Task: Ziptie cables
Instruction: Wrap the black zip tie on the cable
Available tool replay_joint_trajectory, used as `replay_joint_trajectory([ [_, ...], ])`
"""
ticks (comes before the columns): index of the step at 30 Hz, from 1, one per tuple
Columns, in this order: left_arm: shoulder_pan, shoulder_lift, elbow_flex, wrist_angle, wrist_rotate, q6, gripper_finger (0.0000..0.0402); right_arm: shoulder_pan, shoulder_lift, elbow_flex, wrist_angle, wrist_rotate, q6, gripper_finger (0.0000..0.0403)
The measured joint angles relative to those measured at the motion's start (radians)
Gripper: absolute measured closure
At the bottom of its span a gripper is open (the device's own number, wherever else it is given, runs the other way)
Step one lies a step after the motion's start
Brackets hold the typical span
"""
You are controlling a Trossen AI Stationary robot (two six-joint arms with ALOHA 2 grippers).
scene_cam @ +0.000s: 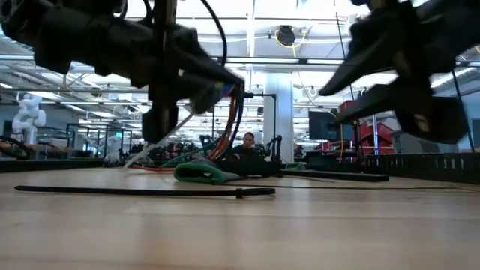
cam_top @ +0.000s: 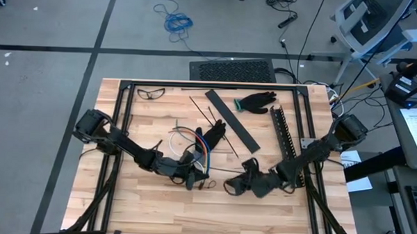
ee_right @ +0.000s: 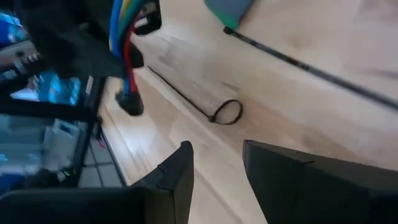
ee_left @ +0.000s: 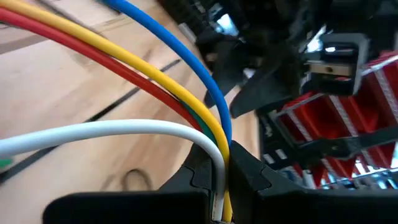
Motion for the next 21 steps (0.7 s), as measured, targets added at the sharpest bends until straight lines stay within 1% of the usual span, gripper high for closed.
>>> replay_joint_trajectory([
  [2,0.000,0.027,0.005,0.032,-0.005,0.012,0.0377,0.036,0.004,0.000,0.006,0.058,0.067,0.0271],
  [4,0.001,0.061,0.021,0.055,-0.033,0.011,0.0377,0.062,0.004,0.000,0.007,0.108,0.110,0.0271],
  [6,0.002,0.098,0.046,0.068,-0.065,-0.041,0.0377,0.080,0.002,0.000,0.006,0.139,0.131,0.0271],
  [9,0.001,0.166,0.092,0.062,-0.107,-0.103,0.0377,0.085,-0.002,0.000,0.010,0.139,0.143,0.0271],
  [14,0.002,0.251,0.171,0.059,-0.187,-0.133,0.0377,0.087,-0.002,0.000,0.031,0.138,0.118,0.0271],
  [17,0.009,0.275,0.199,0.009,-0.197,-0.131,0.0377,0.088,-0.002,0.000,0.039,0.138,0.102,0.0271],
  [21,0.013,0.276,0.206,-0.042,-0.201,-0.121,0.0377,0.095,-0.002,0.000,0.042,0.138,0.079,0.0271],
])
